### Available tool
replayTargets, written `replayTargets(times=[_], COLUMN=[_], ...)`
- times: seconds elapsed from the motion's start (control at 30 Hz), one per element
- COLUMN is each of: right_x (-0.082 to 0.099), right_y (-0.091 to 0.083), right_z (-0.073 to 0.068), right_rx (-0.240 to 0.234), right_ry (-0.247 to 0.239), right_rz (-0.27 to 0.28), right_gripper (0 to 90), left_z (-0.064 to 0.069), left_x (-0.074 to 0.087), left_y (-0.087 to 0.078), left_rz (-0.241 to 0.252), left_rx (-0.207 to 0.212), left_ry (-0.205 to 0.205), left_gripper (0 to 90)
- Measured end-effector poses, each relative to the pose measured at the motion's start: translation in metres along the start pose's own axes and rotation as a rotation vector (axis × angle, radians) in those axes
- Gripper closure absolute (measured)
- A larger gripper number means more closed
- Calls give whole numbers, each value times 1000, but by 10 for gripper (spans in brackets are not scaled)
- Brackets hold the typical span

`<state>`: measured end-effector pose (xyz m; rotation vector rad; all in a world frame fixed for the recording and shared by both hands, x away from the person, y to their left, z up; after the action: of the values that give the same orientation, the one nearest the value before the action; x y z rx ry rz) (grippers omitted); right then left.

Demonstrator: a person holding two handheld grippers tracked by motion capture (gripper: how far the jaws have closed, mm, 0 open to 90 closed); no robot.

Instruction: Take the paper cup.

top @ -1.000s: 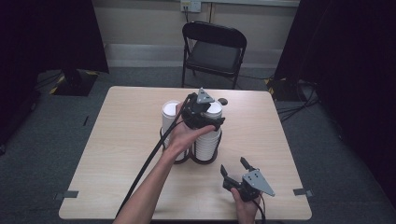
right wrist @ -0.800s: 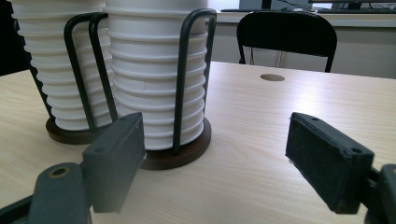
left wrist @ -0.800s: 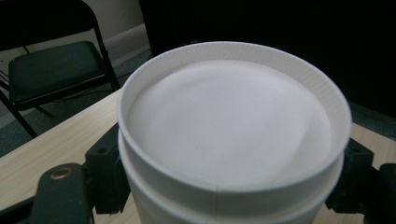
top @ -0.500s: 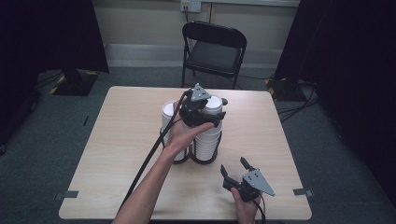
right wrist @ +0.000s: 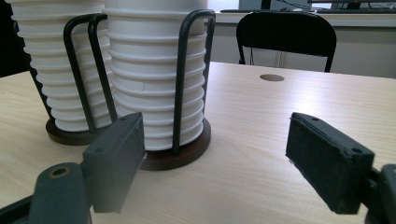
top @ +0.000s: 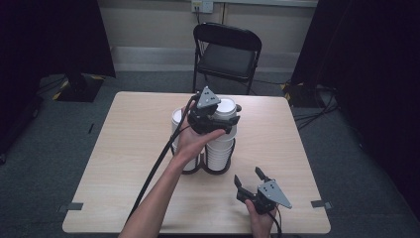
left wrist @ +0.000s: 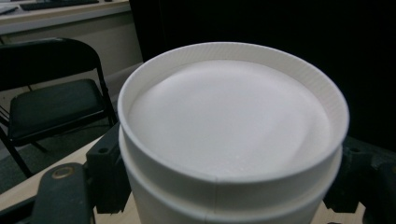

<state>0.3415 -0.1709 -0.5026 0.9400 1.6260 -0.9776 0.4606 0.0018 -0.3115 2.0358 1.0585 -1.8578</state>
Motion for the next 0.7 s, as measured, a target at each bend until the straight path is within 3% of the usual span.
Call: replayTargets(times=[0.3,0.43,0.6,0.7], right_x=[0,0,0,0], right_y=[0,0,0,0], right_z=[0,0,0,0], right_rx=[0,0,1,-2], right_ry=[0,0,-1,-1], right_rz=[-1,0,-1,-4], right_gripper=[192,193,194,194], left_z=[0,-3,-4,-4], left_x=[-6,-8,-9,-11], left_y=[-7,-12,-15,-18], left_rz=[55,97,101,131], left_rx=[-10,-2,-1,-7], left_ry=[2,-37,-44,-46], left_gripper=[211,211,211,211])
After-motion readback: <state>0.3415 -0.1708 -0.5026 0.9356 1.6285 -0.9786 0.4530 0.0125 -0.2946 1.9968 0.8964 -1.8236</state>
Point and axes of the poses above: each handheld gripper's, and its own axes: y roughly forward along the jaws, x roughly out of its underside, z roughly to its right, the point moved 4 cm from there along y, roughly forward along the jaws, and after that the axes turned 11 degrees about y, right-handed, at the moved point
